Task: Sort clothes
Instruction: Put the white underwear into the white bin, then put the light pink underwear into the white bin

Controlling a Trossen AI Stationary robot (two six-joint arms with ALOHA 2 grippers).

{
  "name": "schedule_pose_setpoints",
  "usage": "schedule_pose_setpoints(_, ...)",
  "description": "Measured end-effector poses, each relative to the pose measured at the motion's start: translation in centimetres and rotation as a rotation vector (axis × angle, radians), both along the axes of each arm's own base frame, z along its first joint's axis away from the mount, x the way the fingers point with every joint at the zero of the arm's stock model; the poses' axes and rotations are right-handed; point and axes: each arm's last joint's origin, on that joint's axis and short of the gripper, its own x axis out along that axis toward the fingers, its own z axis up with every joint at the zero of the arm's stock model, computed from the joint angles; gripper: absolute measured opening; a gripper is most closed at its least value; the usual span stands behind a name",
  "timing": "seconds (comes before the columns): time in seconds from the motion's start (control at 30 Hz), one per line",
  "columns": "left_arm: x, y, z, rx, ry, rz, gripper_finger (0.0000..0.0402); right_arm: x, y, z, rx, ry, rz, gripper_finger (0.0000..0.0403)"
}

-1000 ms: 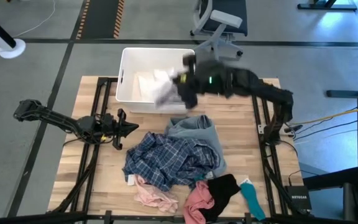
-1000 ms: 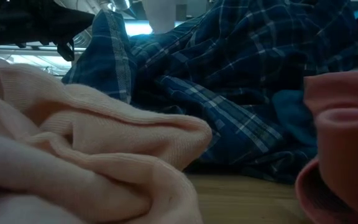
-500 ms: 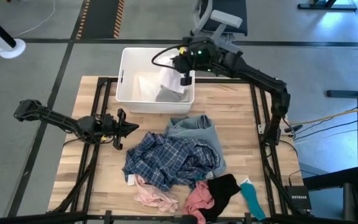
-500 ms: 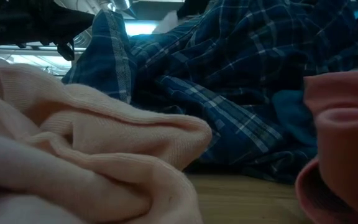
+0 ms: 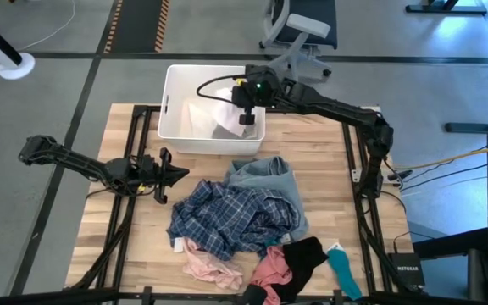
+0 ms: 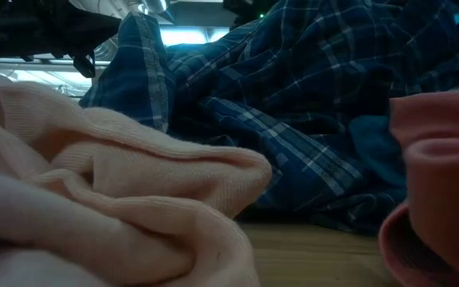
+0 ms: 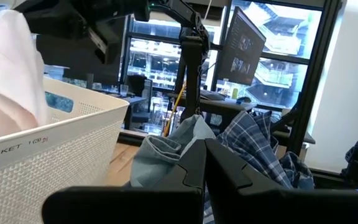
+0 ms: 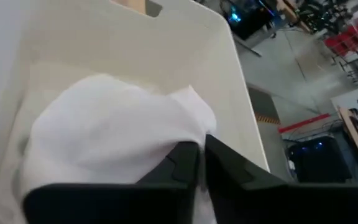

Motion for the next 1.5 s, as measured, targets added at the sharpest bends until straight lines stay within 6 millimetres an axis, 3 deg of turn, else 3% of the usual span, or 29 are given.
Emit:
schedule_pose_setpoints(0.3, 0.0, 0.0, 0.0, 0.000, 0.000, 0.001, 0.0000, 0.3, 0.7, 0.7, -0.074, -0.016, 0.060, 0.0204)
schedule_pose_setpoints(0.47, 0.0, 0.0, 0.0, -0.001, 0.000, 0.000, 0.0000, -0.1, 3.1, 2.4, -0.136, -0.026, 0.136, 0.0242)
schedule_pose_setpoints(0.67, 0.0, 0.0, 0.0, -0.006, 0.000, -0.001, 0.0000, 0.6, 9.3, 3.4, -0.156, -0.042, 0.297, 0.0242)
schedule_pose_setpoints(1.03, 0.0, 0.0, 0.0, -0.036, -0.004, -0.007, 0.0000, 1.0, 22.8, 1.6, -0.115, 0.049, 0.626, 0.0241)
schedule_pose_setpoints(1.5, 0.1, 0.0, -0.3, -0.069, 0.023, -0.016, 0.0000, 3.2, 36.1, -9.0, -0.076, 0.250, 0.871, 0.0241)
